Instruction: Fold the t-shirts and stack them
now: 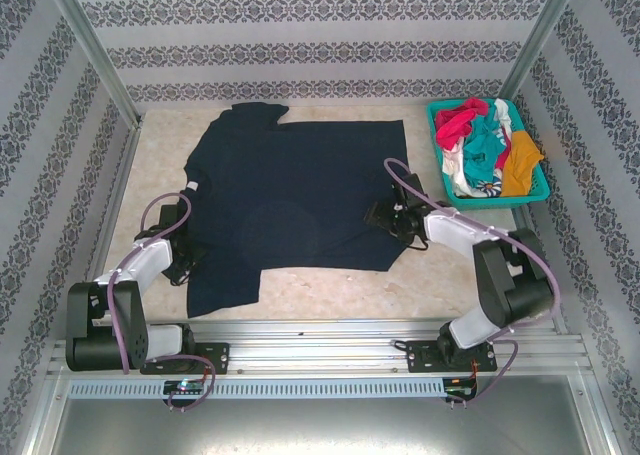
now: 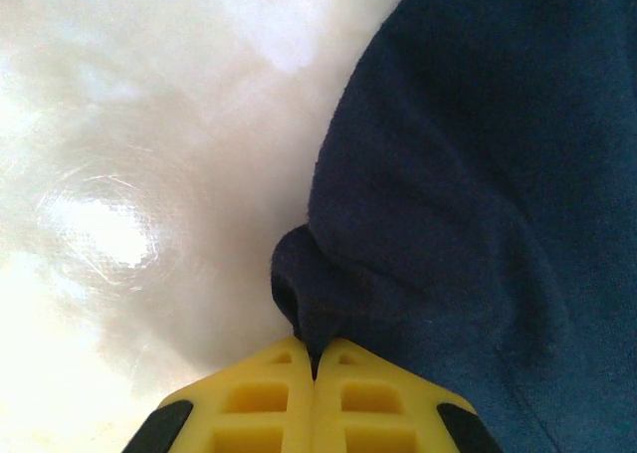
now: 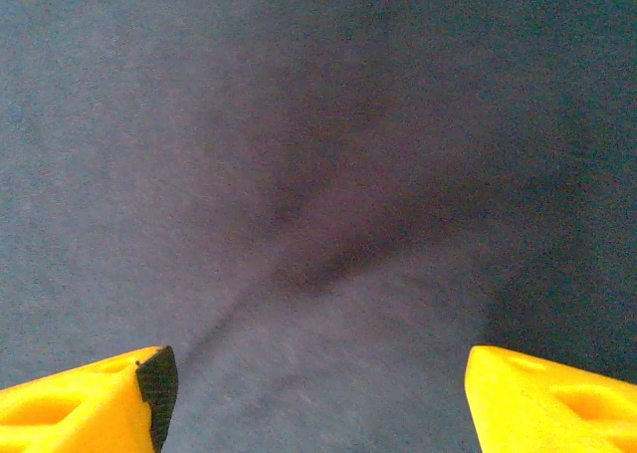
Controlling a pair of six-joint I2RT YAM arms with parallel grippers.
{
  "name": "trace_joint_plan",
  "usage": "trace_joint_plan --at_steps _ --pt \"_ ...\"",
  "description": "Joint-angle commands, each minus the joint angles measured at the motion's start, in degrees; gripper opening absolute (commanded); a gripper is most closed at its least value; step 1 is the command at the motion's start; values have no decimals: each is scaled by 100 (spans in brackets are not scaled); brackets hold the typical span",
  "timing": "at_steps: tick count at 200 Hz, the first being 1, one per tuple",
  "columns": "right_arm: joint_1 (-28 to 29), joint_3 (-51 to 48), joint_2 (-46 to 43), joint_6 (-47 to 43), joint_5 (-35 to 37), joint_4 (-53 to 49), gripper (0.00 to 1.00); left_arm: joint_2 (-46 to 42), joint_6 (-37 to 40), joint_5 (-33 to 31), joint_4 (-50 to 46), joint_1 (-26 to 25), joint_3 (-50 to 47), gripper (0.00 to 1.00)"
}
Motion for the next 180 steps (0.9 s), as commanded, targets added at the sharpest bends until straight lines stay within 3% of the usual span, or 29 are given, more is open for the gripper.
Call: trace_joint_plan --at_steps 1,17,39,76,105,141,180 --pt "37 -387 -764 459 835 -959 75 -3 -5 127 -186 62 -120 0" --pt "17 -756 -1342 670 969 -1254 72 -57 -5 138 -202 67 -80 0" --pt "18 -985 -1642 876 475 -1232 65 -111 -40 170 -161 64 -67 0" --pt "642 -753 -1181 1161 171 -1079 56 -89 6 202 -84 59 6 0" --pt "592 -753 -669 1225 -33 -687 48 -71 36 225 -42 60 8 0" --pt "589 -237 -485 820 637 -1008 1 -168 53 254 -50 60 17 0" --pt "1104 1219 453 -291 1402 -2000 0 21 231 265 0 63 246 0"
